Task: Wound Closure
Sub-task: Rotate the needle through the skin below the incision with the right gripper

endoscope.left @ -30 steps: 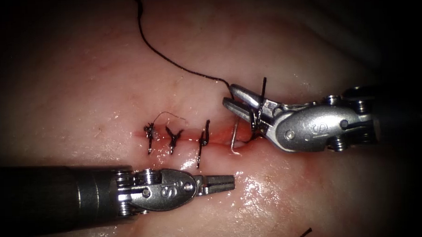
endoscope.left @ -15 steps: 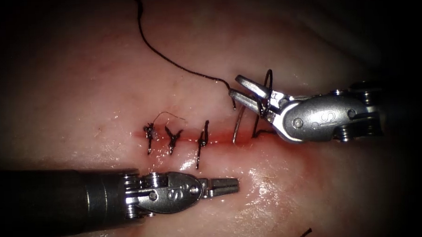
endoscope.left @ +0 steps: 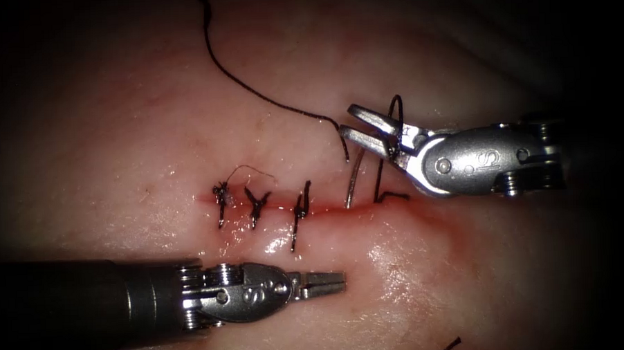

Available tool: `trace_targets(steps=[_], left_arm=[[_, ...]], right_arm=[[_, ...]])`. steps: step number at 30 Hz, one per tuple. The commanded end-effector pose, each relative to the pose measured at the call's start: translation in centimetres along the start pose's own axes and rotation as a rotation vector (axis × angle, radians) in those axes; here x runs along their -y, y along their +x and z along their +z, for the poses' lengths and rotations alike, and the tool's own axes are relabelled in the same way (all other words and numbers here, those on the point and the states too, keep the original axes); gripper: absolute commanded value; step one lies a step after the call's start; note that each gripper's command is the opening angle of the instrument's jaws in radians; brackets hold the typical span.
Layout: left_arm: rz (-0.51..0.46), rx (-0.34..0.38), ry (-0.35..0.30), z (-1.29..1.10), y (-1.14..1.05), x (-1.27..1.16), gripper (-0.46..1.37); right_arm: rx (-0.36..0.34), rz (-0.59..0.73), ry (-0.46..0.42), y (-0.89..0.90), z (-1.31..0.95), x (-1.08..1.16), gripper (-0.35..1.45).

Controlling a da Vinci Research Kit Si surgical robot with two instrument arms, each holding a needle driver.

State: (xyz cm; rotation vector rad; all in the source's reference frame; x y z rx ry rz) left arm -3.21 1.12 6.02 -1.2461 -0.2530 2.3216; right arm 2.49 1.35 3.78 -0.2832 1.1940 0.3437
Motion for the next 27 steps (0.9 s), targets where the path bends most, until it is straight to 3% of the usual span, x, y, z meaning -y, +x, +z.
trace_targets(steps=[1,10,19,27], left_arm=[[-0.001,0.0,-0.01,0.01,-0.01,0.0,-0.35],[-0.003,0.002,-0.012,-0.03,-0.05,-0.02,-0.35],[-0.002,0.002,-0.011,-0.03,-0.05,-0.03,-0.35],[-0.002,0.003,-0.009,-0.04,-0.05,-0.05,-0.35]], right_arm=[[0.006,0.013,0.007,0.0,0.0,-0.01,-0.35],[0.024,0.094,0.026,-0.03,0.02,-0.01,-0.35],[0.056,0.255,0.001,-0.07,0.13,-0.03,-0.35],[0.176,0.43,-0.01,0.0,0.3,0.01,-0.35]])
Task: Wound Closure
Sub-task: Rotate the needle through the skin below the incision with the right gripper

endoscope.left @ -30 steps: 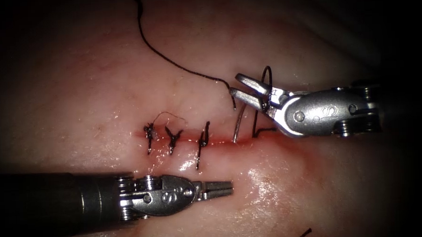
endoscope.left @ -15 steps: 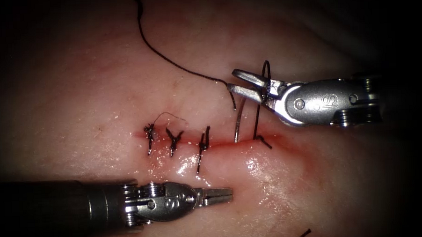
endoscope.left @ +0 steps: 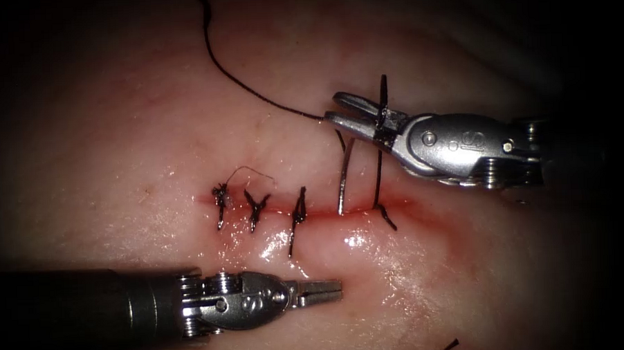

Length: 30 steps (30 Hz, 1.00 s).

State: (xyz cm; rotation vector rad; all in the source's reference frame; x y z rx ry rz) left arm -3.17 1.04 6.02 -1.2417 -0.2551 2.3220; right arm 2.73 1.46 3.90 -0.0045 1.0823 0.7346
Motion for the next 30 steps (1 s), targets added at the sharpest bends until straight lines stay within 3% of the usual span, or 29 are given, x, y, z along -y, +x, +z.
trace_targets(steps=[1,14,24,30], left_arm=[[0.0,0.0,-0.008,0.0,0.0,0.0,-0.35],[0.001,0.0,-0.01,-0.01,-0.01,0.0,-0.35],[0.001,0.0,-0.01,-0.01,-0.01,0.01,-0.35],[0.002,-0.001,-0.011,0.0,-0.02,0.03,-0.35]], right_arm=[[0.024,0.0,0.005,0.02,0.02,0.02,-0.35],[0.122,0.144,0.081,-0.01,0.18,-0.05,-0.35],[0.232,0.442,0.116,-0.17,0.35,-0.25,-0.35],[0.318,0.583,0.155,-0.21,0.36,-0.24,-0.35]])
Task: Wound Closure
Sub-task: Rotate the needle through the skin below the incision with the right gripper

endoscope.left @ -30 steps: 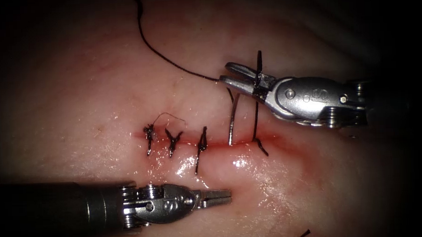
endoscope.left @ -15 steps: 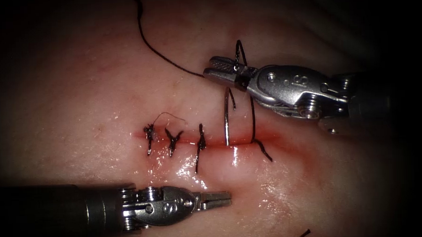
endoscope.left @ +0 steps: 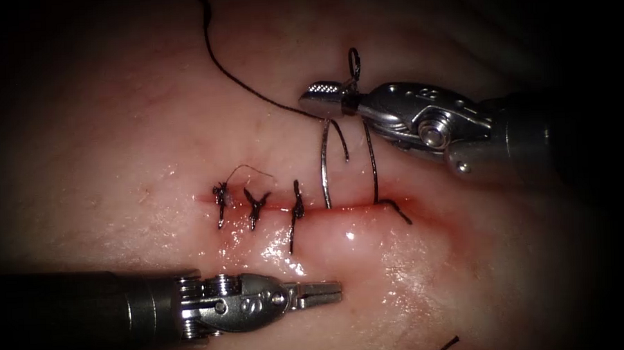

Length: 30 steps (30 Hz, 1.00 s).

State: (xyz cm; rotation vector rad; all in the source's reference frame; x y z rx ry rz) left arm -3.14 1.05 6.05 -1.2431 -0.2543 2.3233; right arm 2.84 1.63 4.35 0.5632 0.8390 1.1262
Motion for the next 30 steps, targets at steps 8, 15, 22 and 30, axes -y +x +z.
trace_targets(steps=[8,15,22,30], left_arm=[[0.0,0.0,-0.011,0.0,0.0,0.0,-0.35],[0.0,0.0,-0.01,0.0,0.0,0.0,-0.35],[0.0,0.0,-0.01,0.01,0.0,0.0,-0.35],[0.0,0.0,-0.01,0.01,0.0,0.0,-0.35]], right_arm=[[0.107,0.006,-0.053,0.02,-0.07,0.09,-0.35],[0.236,0.048,-0.108,0.04,-0.05,0.09,-0.35],[0.35,0.158,-0.141,0.12,-0.04,0.09,-0.35],[0.452,0.227,-0.103,0.16,0.02,0.11,-0.35]])
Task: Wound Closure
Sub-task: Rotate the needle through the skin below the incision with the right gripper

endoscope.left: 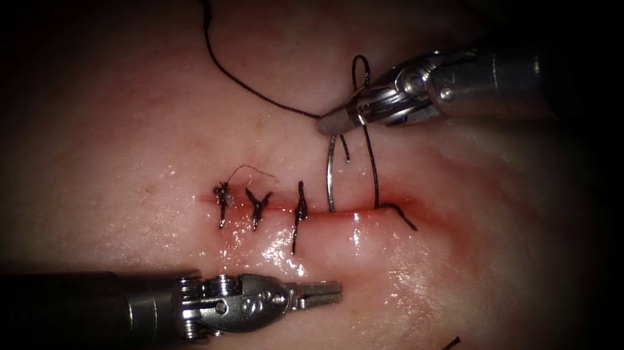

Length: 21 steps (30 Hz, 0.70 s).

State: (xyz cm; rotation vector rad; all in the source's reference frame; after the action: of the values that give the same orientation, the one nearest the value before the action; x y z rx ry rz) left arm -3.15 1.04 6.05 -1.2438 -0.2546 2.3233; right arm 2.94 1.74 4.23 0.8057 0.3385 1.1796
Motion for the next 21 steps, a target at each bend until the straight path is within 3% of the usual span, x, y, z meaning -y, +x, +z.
trace_targets(steps=[1,14,21], left_arm=[[0.0,0.0,-0.009,0.0,0.0,0.0,-0.35],[0.001,0.003,-0.011,0.0,0.0,0.0,-0.35],[0.001,0.003,-0.011,0.0,-0.01,0.0,-0.35]], right_arm=[[0.018,0.001,-0.003,0.02,0.0,0.0,-0.35],[0.19,0.068,-0.004,-0.17,0.08,0.05,-0.35],[0.266,0.114,0.057,-0.28,0.1,0.14,-0.35]])
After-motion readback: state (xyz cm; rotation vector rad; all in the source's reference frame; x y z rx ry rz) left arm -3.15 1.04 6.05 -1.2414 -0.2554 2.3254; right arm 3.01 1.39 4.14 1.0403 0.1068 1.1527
